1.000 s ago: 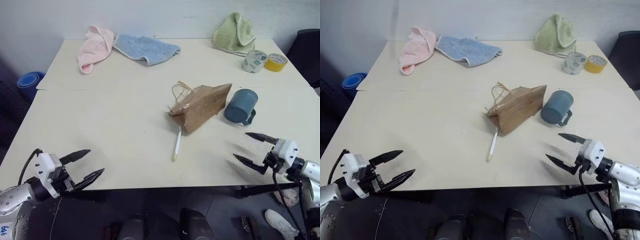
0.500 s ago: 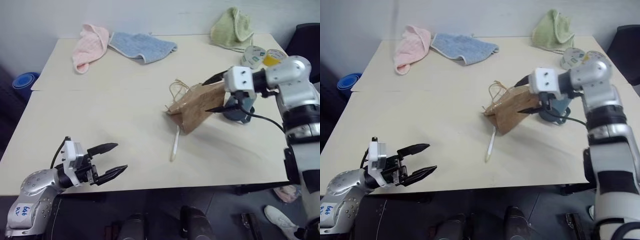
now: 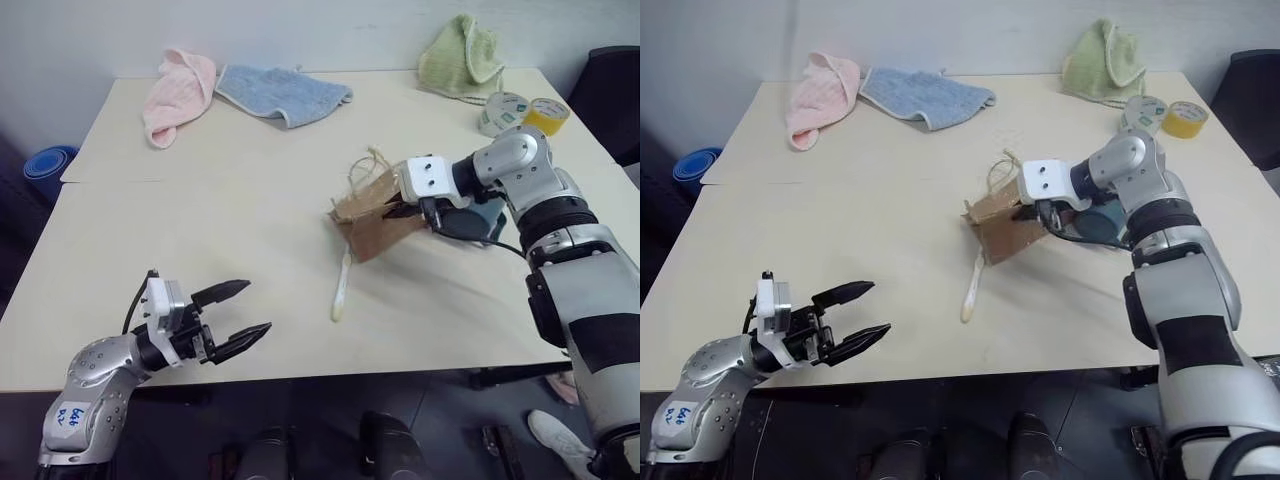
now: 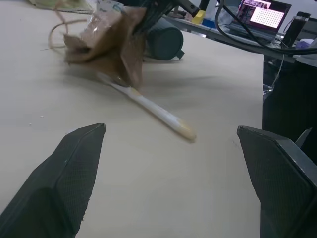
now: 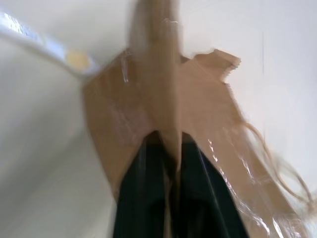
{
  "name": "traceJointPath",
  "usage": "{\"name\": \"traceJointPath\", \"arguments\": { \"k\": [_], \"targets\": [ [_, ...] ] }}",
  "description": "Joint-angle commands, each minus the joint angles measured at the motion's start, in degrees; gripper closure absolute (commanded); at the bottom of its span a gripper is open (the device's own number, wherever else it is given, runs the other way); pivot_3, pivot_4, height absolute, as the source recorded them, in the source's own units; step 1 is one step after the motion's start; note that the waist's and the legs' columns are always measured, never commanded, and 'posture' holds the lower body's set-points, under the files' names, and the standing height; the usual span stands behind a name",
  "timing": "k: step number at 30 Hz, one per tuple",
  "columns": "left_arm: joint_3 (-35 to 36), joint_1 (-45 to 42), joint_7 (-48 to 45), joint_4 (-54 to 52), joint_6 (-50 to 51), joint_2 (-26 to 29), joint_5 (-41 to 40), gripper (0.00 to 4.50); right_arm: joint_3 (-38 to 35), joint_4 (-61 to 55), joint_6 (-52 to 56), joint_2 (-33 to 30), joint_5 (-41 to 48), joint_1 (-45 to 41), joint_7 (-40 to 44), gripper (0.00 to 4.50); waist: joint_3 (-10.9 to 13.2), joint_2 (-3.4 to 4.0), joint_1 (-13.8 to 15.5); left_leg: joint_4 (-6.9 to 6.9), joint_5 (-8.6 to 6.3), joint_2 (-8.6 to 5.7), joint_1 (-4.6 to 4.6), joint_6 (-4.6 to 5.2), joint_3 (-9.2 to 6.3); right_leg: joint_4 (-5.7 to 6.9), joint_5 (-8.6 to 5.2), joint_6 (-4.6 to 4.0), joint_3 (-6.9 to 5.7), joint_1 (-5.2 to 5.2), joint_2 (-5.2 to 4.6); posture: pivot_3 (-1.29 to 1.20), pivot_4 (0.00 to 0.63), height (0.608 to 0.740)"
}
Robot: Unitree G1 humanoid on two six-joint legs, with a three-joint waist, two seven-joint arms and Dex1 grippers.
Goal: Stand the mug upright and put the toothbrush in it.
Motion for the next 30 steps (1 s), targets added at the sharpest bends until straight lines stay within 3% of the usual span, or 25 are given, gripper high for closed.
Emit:
{"name": "traceJointPath", "arguments": {
  "k": [1,5,10,12,17,20,25,30],
  "targets": [
    [-0.76,-0.9,0.47,-2.66,-0.13,-0.5,-0.83,0.0,-10.11,-1.88,8.72,-1.74,10.37,-6.23,2.99,4.47,0.01,0.02,0.01,0.0,0.0,0.0,0.0,0.0,-0.01,0.0,0.0,0.0,0.0,0.0,0.0,0.0,0.15,0.74],
    [-1.42,-1.91,0.93,-2.17,-0.41,-1.17,-0.73,0.0,-13.62,-1.41,16.85,-10.82,9.91,-9.95,-3.9,4.47,0.01,0.03,0.82,0.0,0.0,0.0,-0.02,0.0,-0.11,0.03,0.0,0.0,-0.04,0.0,-0.01,0.0,0.15,0.74],
    [-1.83,-2.14,0.69,-1.43,-0.92,-1.75,-0.27,0.0,-5.75,2.16,27.35,-25.87,-3.59,-6.65,-22.67,4.47,0.0,-0.01,2.13,-0.06,-0.04,-0.23,-0.2,0.05,-0.35,-0.2,0.0,-0.01,0.01,0.03,-0.09,0.0,0.15,0.74],
    [-2.02,-2.28,0.55,-0.81,-1.23,-1.97,-0.03,0.0,-5.65,3.11,28.18,-28.56,-5.27,-3.08,-30.53,4.47,0.0,-0.01,1.88,-0.09,-0.04,-0.23,-0.21,0.06,-0.29,-0.27,0.0,-0.01,0.0,0.03,-0.09,0.0,0.15,0.74],
    [-2.29,-2.92,0.19,0.34,-1.46,-1.99,0.24,0.0,-9.25,4.65,28.53,-29.56,-4.68,6.43,-40.94,4.47,0.13,0.24,0.09,-0.12,0.06,-0.12,-0.05,0.12,0.42,-0.32,-0.01,-0.02,0.14,-0.01,-0.1,0.0,0.15,0.74],
    [-2.29,-2.93,0.05,0.61,-1.53,-1.74,0.39,0.0,-11.97,4.83,29.47,-29.85,-3.06,10.37,-41.86,4.0,0.12,0.26,-0.15,-0.11,0.07,-0.07,0.1,0.11,0.57,-0.17,-0.01,-0.02,0.24,-0.02,-0.09,0.0,0.15,0.74],
    [-2.13,-2.59,-0.27,0.64,-1.05,-1.14,0.48,0.0,-14.65,3.89,29.05,-33.18,-2.06,11.37,-39.57,2.28,0.13,0.29,0.25,-0.11,0.07,-0.07,0.05,0.11,0.57,-0.22,-0.01,-0.02,0.28,-0.06,-0.09,0.0,0.15,0.74],
    [-1.81,-2.58,-1.14,1.17,-0.64,-0.19,0.25,0.0,-19.0,2.08,31.74,-37.95,2.04,8.34,-30.17,0.54,0.14,0.3,0.78,-0.08,0.06,-0.1,-0.05,0.12,0.5,-0.34,-0.01,-0.02,0.28,-0.07,-0.09,0.0,0.15,0.74]
  ]
}}
